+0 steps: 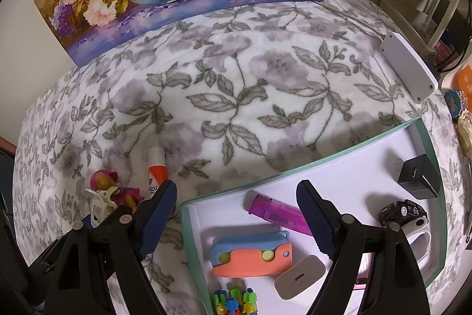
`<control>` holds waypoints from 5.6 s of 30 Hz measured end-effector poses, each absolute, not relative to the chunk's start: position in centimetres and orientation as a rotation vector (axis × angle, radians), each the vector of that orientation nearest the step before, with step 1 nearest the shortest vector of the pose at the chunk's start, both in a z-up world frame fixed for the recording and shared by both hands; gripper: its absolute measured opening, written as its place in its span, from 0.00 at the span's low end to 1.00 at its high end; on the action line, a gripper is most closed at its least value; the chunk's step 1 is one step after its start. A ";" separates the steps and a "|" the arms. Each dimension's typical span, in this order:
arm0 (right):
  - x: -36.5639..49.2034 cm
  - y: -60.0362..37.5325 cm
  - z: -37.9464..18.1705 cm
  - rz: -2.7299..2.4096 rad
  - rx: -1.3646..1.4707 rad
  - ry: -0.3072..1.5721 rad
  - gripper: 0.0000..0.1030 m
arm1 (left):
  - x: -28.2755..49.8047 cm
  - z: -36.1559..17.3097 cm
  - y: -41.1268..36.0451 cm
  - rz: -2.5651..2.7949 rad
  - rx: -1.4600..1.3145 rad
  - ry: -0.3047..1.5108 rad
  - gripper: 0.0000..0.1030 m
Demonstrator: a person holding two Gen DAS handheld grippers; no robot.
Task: Organize rigid objects
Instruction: 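Close the left tool on the cream hair clip while right tool approaches the red bottle, then grasp the red-and-white bottle with the right tool while left tool holds the clip, then carry the hair clip and red bottle into the tray and open both tools, then move both tools to the gold comb and pink-hatted toy dog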
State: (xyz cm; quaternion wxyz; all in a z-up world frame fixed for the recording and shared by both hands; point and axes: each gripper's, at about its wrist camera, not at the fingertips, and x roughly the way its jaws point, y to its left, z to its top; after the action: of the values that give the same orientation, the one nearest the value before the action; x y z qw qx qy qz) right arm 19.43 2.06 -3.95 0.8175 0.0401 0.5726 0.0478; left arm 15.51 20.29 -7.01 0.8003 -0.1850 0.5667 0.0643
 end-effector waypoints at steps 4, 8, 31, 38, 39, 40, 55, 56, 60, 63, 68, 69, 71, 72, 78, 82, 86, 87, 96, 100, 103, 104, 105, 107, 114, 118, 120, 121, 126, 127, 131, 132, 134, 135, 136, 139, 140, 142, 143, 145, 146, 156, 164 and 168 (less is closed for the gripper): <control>19.4 2.1 -4.0 0.102 0.085 1.223 0.82 | 15.5 -6.9 20.2 0.132 -0.388 1.213 0.66; 19.4 2.1 -4.1 0.100 0.084 1.226 0.82 | 15.6 -6.8 20.2 0.126 -0.382 1.207 0.60; 19.0 6.9 -4.1 0.246 0.013 1.137 0.71 | 14.1 -5.0 24.7 0.205 -0.504 1.124 0.60; 19.9 8.5 -5.9 0.247 -0.025 1.180 0.56 | 13.5 -5.2 26.9 0.237 -0.562 1.108 0.60; 20.0 8.7 -6.1 0.250 -0.029 1.187 0.53 | 13.4 -5.2 27.3 0.239 -0.572 1.106 0.60; 20.2 8.9 -6.3 0.254 -0.032 1.195 0.51 | 13.4 -5.3 27.4 0.240 -0.578 1.105 0.60; 20.2 11.8 -8.8 0.246 -0.172 1.207 0.32 | 13.5 -6.9 28.2 0.235 -0.632 1.123 0.60; 20.0 12.0 -8.9 0.235 -0.197 1.197 0.30 | 13.5 -7.0 28.1 0.235 -0.633 1.125 0.60; 19.9 12.0 -8.8 0.248 -0.192 1.189 0.25 | 13.6 -7.2 27.9 0.236 -0.630 1.133 0.60; 19.7 11.6 -8.6 0.256 -0.168 1.193 0.25 | 13.6 -7.0 27.8 0.237 -0.622 1.130 0.60; 19.4 10.7 -7.5 0.266 -0.116 1.178 0.24 | 13.7 -6.4 27.4 0.238 -0.602 1.119 0.60; 19.4 10.6 -7.2 0.270 -0.107 1.173 0.24 | 13.7 -6.2 27.3 0.239 -0.598 1.115 0.60; 19.3 10.2 -6.2 0.277 -0.083 1.158 0.24 | 13.7 -5.8 27.1 0.238 -0.593 1.109 0.60; 19.2 10.0 -5.8 0.280 -0.073 1.150 0.24 | 13.7 -5.6 26.9 0.236 -0.588 1.106 0.60; 18.6 8.2 -3.3 0.278 -0.031 1.122 0.24 | 13.8 -4.3 25.7 0.218 -0.570 1.092 0.60; 18.8 5.4 -3.0 0.221 -0.011 1.137 0.24 | 13.9 -3.1 24.4 0.198 -0.556 1.073 0.60; 19.0 1.9 -3.0 0.143 0.025 1.171 0.24 | 14.0 -2.3 22.5 0.167 -0.535 1.071 0.60; 18.9 1.1 -3.0 0.123 0.032 1.176 0.24 | 14.1 -2.1 21.9 0.156 -0.531 1.071 0.60; 18.0 -7.2 -1.8 -0.018 0.161 1.215 0.24 | 14.2 -0.3 15.0 0.042 -0.437 1.077 0.60; 17.6 -9.2 -1.3 -0.045 0.189 1.211 0.24 | 14.4 -0.1 11.9 0.004 -0.378 1.092 0.60; 17.6 -9.9 -1.4 -0.049 0.190 1.211 0.24 | 14.6 -0.5 10.2 -0.019 -0.350 1.110 0.60; 17.7 -10.0 -1.6 -0.051 0.191 1.214 0.25 | 14.6 -0.6 9.7 -0.023 -0.340 1.115 0.60; 17.7 -10.1 -1.9 -0.051 0.195 1.222 0.25 | 14.7 -0.7 9.2 -0.027 -0.326 1.120 0.60; 17.9 -10.3 -2.6 -0.042 0.208 1.240 0.24 | 14.8 -1.0 8.4 -0.031 -0.303 1.128 0.60; 18.2 -10.2 -4.4 -0.030 0.213 1.284 0.25 | 15.4 -3.5 6.9 -0.035 -0.263 1.185 0.60; 18.2 -10.3 -4.6 -0.028 0.214 1.291 0.25 | 15.5 -4.2 6.5 -0.034 -0.251 1.202 0.60; 18.3 -10.4 -4.8 -0.032 0.216 1.298 0.25 | 15.5 -4.3 6.3 -0.033 -0.242 1.204 0.60; 18.3 -10.4 -4.9 -0.034 0.217 1.304 0.25 | 15.5 -4.4 6.2 -0.033 -0.237 1.206 0.60; 18.4 -10.4 -5.5 -0.035 0.213 1.323 0.25 | 15.6 -5.1 5.8 -0.042 -0.234 1.227 0.60; 18.4 -10.3 -5.5 -0.035 0.210 1.325 0.25 | 15.6 -5.2 5.7 -0.042 -0.236 1.231 0.61; 18.5 -10.3 -5.4 -0.043 0.207 1.328 0.25 | 15.6 -5.3 5.8 -0.049 -0.245 1.239 0.67; 18.5 -10.3 -5.3 -0.046 0.205 1.326 0.25 | 15.6 -5.3 5.9 -0.045 -0.245 1.239 0.68; 18.6 -10.3 -5.2 -0.049 0.201 1.324 0.25 | 15.6 -5.2 6.0 -0.047 -0.249 1.241 0.68; 18.6 -10.3 -5.1 -0.051 0.201 1.323 0.26 | 15.7 -5.2 6.0 -0.047 -0.252 1.241 0.69; 18.6 -10.3 -4.9 -0.054 0.202 1.322 0.28 | 15.7 -5.2 6.1 -0.045 -0.255 1.241 0.70; 18.7 -10.3 -4.6 -0.060 0.195 1.315 0.36 | 15.7 -5.0 6.4 -0.037 -0.263 1.240 0.74; 18.7 -10.4 -4.4 -0.061 0.193 1.312 0.36 | 15.7 -4.9 6.5 -0.036 -0.266 1.239 0.74; 18.7 -10.3 -4.1 -0.063 0.190 1.306 0.40 | 15.7 -4.6 6.8 -0.033 -0.274 1.233 0.75; 18.7 -10.3 -4.0 -0.063 0.188 1.304 0.41 | 15.7 -4.4 6.9 -0.031 -0.276 1.230 0.75; 18.7 -10.3 -3.8 -0.064 0.185 1.299 0.44 | 15.7 -4.0 7.3 -0.026 -0.280 1.222 0.76; 18.7 -10.2 -3.7 -0.065 0.183 1.297 0.44 | 15.7 -3.9 7.4 -0.024 -0.282 1.220 0.76; 18.8 -9.5 -3.1 -0.077 0.149 1.271 0.66 | 15.6 -2.4 11.1 0.071 -0.340 1.177 0.99; 18.4 -7.0 -2.7 -0.031 0.115 1.243 0.77 | 15.0 -2.8 15.1 0.230 -0.349 1.163 1.00; 18.2 -5.4 -2.5 -0.015 0.081 1.233 0.77 | 14.5 -3.1 17.0 0.276 -0.391 1.164 1.00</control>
State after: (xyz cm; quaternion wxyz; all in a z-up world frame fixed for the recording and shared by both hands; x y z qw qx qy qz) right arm 18.20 -5.44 -2.46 0.8150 0.0381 0.5782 -0.0068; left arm 14.55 17.02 -3.05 0.8085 -0.1830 0.5441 0.1292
